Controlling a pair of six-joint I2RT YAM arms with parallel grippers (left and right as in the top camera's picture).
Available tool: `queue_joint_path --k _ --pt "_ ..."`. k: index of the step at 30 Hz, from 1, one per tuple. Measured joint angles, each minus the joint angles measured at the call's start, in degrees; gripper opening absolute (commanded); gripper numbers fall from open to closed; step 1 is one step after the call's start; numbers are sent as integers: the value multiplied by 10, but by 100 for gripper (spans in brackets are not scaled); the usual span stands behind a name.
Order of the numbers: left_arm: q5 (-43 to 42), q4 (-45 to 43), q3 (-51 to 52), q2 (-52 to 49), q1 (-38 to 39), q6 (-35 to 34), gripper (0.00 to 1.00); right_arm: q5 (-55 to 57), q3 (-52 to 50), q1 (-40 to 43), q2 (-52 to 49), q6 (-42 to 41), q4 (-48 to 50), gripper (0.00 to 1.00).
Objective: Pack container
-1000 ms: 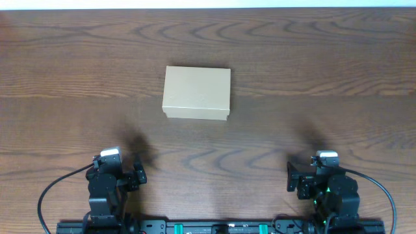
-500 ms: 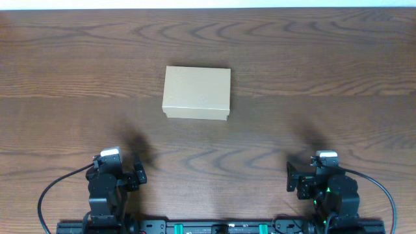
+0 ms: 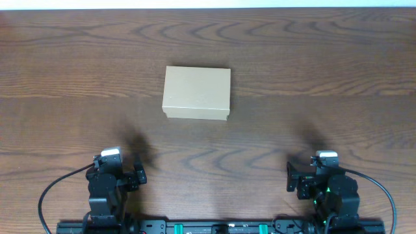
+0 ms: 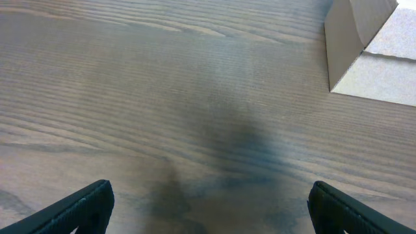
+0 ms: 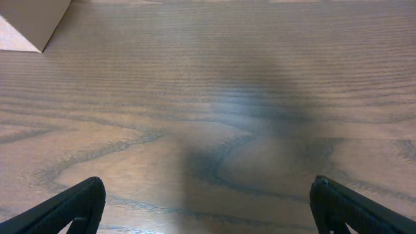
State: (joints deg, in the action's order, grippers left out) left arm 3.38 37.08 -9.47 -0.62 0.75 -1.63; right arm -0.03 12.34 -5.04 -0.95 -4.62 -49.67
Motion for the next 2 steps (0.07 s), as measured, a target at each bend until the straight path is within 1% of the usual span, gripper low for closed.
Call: queue_joint_path --k 2 --pt "0 0 0 0 0 0 95 0 0 0 0 0 0 99"
